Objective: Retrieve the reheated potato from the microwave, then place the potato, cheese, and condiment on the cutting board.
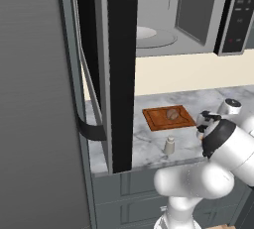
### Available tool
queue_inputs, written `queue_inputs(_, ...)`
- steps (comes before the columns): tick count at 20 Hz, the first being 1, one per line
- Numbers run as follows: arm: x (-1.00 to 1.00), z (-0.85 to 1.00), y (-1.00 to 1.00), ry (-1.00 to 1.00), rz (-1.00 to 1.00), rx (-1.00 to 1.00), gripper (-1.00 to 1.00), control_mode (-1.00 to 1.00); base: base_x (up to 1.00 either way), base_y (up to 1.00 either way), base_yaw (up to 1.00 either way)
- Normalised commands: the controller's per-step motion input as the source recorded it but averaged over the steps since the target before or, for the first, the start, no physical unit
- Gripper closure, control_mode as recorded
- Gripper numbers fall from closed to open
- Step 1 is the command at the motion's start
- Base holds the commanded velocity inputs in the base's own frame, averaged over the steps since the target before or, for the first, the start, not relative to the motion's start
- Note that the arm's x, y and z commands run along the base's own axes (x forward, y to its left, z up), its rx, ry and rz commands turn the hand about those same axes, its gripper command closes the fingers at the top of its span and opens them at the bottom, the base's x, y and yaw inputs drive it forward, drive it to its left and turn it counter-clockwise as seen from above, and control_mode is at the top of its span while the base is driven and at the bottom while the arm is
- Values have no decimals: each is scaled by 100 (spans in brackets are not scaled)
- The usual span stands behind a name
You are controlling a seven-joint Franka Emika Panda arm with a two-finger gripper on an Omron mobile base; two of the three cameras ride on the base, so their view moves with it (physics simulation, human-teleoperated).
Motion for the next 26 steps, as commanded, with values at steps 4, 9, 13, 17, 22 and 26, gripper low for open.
queue_inputs(4,19,-18,0,0,6,0,-100,-100,0,0,0)
queue_inputs(9,36,-21,0,0,5,0,-100,-100,0,0,0)
queue_inputs(13,10,-15,0,0,4,0,100,-100,0,0,0)
queue_inputs(17,0,-1,0,0,2,0,100,-100,0,0,0)
queue_inputs(22,5,15,0,0,1,0,100,-100,0,0,0)
queue_inputs(26,41,55,0,0,0,3,100,-100,0,0,0)
